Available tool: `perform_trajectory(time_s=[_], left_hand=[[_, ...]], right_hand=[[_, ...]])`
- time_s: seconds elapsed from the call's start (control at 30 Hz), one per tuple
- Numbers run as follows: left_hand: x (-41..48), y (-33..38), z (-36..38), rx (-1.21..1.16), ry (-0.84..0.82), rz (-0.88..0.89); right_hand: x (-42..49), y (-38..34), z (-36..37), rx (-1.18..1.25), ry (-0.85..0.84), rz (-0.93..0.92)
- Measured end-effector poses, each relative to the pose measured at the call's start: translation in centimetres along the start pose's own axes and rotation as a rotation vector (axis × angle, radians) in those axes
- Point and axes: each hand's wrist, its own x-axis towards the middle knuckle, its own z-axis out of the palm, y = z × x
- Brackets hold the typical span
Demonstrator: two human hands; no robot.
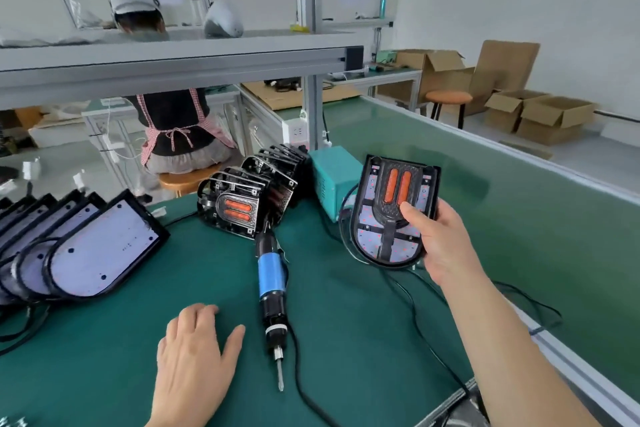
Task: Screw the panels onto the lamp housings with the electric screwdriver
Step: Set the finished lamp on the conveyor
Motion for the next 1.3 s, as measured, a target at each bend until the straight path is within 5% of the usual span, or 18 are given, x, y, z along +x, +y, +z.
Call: perform_trajectory(time_s=[0.57, 0.9, 1.3], left_hand=[[-0.1, 1.1, 0.1, 0.076, 0.062, 0.081], [-0.1, 0.9, -0.1, 0.120, 0.040, 0.137], [0.6, 1.0, 0.2, 0.127, 0.064, 0.170]], right_hand=[[16.4, 4.2, -5.6, 0.078, 0.508, 0.059], [21.0, 5.7, -3.9, 0.138, 0.610, 0.105], [22.0, 7.2, -3.3, -0.583, 0.581, 0.105]])
